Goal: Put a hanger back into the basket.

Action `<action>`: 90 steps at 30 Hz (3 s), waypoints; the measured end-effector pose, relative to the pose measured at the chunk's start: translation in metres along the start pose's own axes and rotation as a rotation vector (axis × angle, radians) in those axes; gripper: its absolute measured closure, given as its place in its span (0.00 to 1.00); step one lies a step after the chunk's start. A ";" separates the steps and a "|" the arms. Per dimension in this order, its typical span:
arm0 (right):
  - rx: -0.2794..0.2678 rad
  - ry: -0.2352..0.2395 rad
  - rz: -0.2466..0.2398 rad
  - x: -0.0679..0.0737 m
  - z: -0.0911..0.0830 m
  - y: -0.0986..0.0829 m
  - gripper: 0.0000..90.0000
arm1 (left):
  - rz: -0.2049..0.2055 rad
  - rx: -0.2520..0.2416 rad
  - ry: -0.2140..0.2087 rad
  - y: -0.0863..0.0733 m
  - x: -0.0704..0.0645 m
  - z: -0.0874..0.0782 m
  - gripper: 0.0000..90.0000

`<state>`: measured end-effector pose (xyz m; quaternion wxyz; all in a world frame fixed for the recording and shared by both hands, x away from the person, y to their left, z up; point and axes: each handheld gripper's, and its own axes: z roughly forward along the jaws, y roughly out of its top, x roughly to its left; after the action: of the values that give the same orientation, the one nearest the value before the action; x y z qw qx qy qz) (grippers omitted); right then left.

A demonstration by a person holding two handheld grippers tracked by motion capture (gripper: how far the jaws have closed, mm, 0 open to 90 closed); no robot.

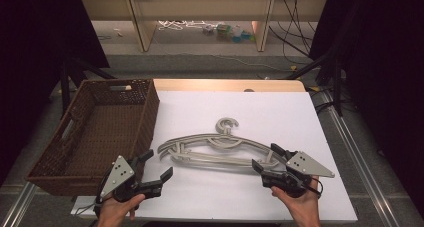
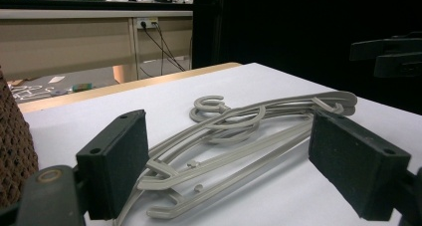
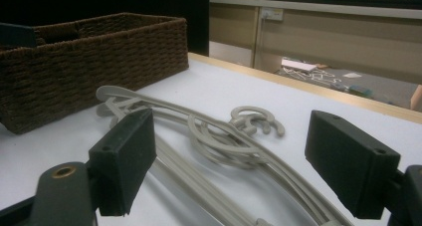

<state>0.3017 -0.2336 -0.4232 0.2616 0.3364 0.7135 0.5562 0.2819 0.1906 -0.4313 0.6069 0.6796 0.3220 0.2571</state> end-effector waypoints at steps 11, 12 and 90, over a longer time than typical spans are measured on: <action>0.079 0.032 -0.056 -0.016 0.020 0.015 0.20 | 0.002 0.002 -0.001 0.000 0.000 0.000 0.18; 0.109 0.038 -0.070 -0.021 0.026 0.018 0.20 | 0.005 0.005 -0.001 0.000 0.000 0.000 0.18; 0.593 0.139 -0.764 -0.048 0.121 0.050 0.91 | 0.027 0.002 0.009 0.000 -0.001 -0.001 0.18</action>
<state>0.4320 -0.1883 -0.4039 0.2916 0.0726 0.9294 0.2144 0.2811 0.1905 -0.4309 0.6014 0.6833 0.3155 0.2681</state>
